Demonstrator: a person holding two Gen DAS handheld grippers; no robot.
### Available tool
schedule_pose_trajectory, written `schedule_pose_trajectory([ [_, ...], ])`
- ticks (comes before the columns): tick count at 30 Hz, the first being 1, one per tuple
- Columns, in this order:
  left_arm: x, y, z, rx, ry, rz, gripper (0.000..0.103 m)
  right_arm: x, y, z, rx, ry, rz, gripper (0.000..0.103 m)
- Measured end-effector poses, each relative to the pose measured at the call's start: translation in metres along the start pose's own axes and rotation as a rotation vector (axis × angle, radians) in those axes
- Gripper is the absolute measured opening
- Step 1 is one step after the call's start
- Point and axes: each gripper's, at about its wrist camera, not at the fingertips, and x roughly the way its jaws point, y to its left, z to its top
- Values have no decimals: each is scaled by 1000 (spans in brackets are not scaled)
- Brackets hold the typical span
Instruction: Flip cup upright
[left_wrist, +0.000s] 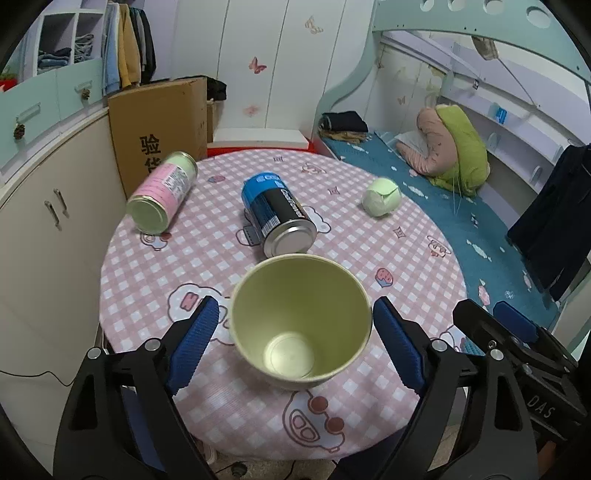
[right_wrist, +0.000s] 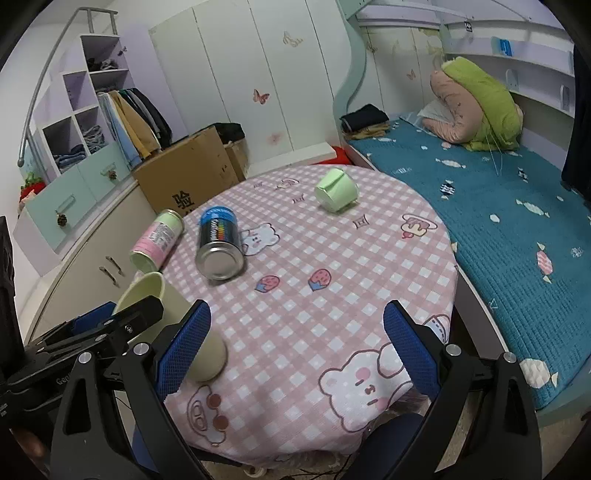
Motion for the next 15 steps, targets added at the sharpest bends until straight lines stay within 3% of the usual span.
schedule_pose_trajectory([
  [15, -96, 17, -9, 25, -208, 83, 91, -65, 50, -2, -100, -104, 51, 96],
])
